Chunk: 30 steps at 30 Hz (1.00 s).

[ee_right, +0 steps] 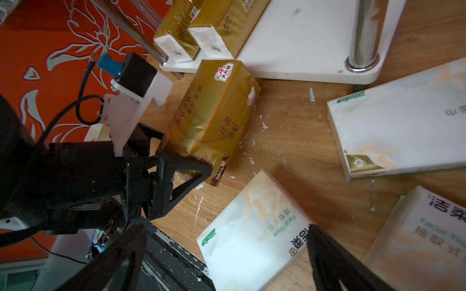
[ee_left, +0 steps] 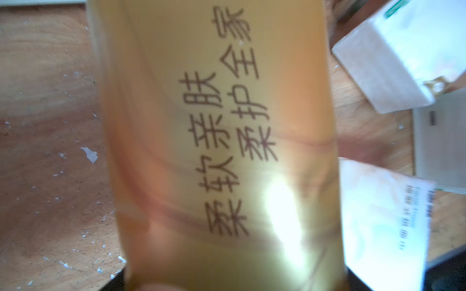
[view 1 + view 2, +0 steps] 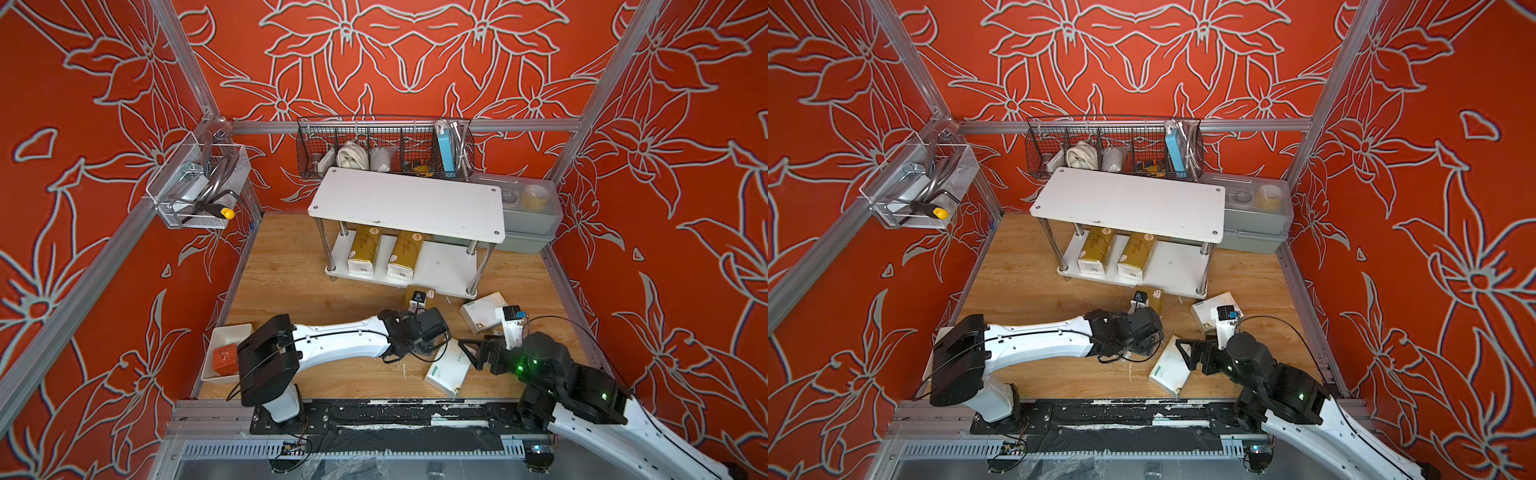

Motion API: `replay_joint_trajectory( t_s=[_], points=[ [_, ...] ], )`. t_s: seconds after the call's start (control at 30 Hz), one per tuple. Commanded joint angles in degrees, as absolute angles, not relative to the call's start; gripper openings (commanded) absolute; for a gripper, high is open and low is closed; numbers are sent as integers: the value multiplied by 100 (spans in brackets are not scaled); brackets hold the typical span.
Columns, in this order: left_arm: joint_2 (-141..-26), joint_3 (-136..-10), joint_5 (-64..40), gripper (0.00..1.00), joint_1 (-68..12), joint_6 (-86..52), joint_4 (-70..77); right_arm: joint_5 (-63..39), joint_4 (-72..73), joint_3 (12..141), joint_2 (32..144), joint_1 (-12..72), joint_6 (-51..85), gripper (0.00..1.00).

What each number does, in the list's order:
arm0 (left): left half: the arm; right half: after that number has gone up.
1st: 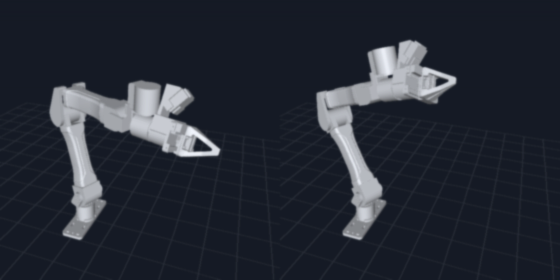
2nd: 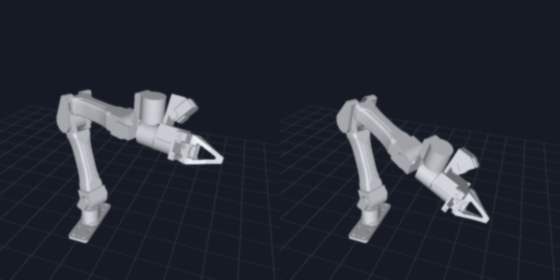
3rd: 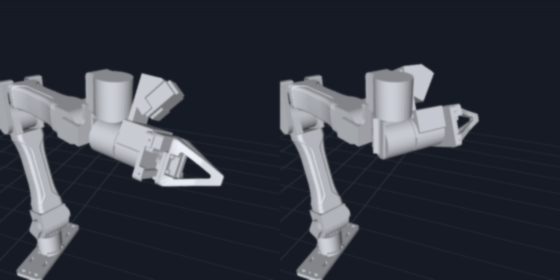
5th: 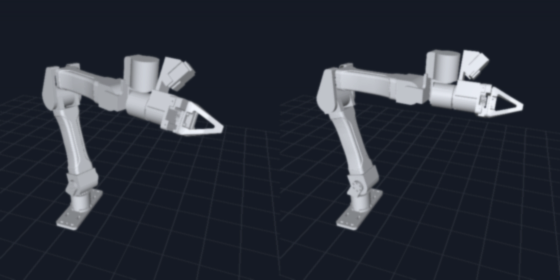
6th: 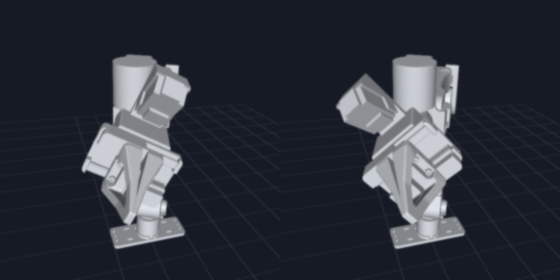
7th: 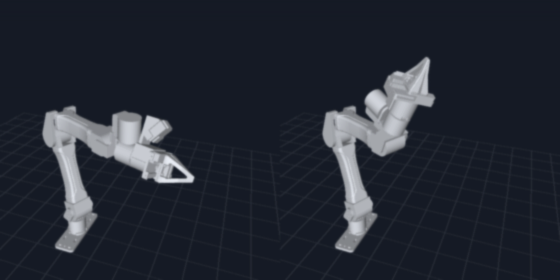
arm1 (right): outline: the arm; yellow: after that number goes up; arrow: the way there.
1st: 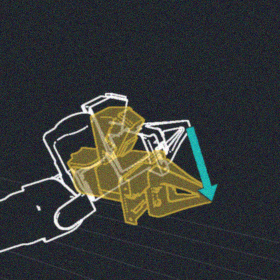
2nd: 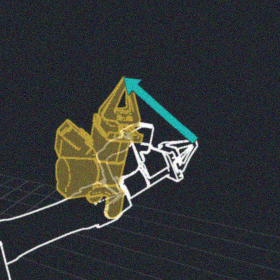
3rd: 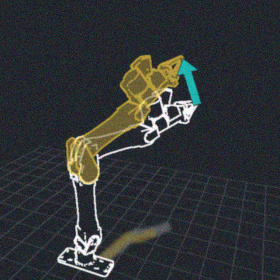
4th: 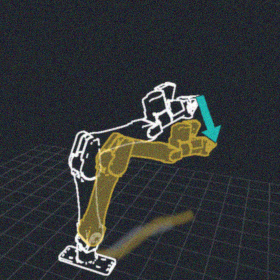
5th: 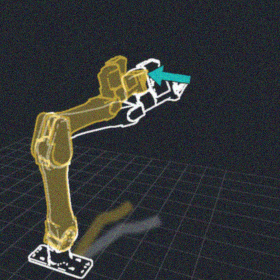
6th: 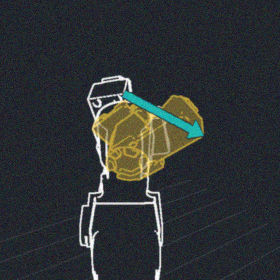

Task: Place the tissue boxes on the shelf by color
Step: Pick up the box of tissues from the center of the board, then place a box of tissues on the shelf.

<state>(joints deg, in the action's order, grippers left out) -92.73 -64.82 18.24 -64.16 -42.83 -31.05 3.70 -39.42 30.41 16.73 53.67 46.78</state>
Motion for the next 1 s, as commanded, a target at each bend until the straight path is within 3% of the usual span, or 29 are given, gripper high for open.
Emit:
replay_joint_trajectory(
  t_s=[0.0, 0.97],
  points=[
    [-9147, -6638, 2037, 73, -6442, -4081, -3190, 113, -3636, 3266, 1672, 5388, 4506, 99],
    [-11039, -9017, 1932, 74, -5655, -2861, -3011, 519, -4343, 3309, 1114, 5392, 4697, 99]
  ],
)
